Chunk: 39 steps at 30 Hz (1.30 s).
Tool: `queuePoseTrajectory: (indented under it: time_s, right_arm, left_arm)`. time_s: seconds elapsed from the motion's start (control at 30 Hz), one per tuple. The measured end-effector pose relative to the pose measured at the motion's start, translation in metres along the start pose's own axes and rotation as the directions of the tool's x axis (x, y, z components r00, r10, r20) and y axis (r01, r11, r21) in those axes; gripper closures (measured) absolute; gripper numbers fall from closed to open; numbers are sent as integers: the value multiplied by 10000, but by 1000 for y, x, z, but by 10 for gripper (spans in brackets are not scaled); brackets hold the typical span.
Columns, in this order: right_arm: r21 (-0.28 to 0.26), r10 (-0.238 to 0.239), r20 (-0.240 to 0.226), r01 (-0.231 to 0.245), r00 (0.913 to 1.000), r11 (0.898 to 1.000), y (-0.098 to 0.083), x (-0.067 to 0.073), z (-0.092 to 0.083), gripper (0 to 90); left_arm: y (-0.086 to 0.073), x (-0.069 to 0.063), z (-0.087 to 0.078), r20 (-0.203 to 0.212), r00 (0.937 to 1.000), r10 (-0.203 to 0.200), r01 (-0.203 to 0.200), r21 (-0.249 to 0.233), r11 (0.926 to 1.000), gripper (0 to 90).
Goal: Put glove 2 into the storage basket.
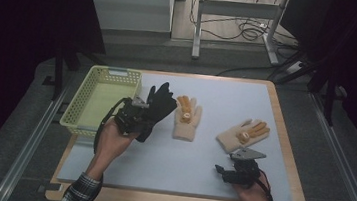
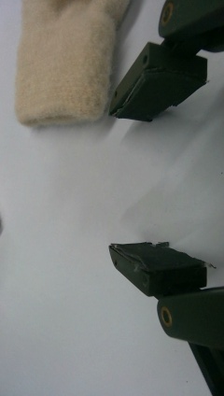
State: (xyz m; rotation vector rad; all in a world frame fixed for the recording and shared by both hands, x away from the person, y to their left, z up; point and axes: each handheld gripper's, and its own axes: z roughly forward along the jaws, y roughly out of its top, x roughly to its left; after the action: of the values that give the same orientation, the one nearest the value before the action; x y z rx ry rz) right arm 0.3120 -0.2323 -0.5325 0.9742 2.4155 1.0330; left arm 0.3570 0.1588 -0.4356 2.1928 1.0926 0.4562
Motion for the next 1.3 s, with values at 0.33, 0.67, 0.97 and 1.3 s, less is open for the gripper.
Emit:
queuePoseTrajectory:
  time_s: [0.33, 0.67, 0.97, 1.3]
  right_arm:
    - [-7, -19, -2, 19, 10000, 10000, 0, 0, 0, 280]
    - [-10, -24, -1, 24, 10000, 10000, 0, 0, 0, 280]
    - [-32, -1, -4, 1, 10000, 10000, 0, 0, 0, 280]
    - [-41, 0, -6, 0, 10000, 10000, 0, 0, 0, 279]
  left_arm:
    - [1, 43, -12, -682, 9952, -696, 701, 48, 9975, 603]
    - [-7, 78, -15, -1205, 9864, -1122, 1148, 148, 9933, 598]
    - [-27, 125, -20, -1843, 9639, -1919, 2040, 489, 9777, 590]
    - [-46, 164, -7, -2433, 9370, -2505, 2872, 1286, 9492, 583]
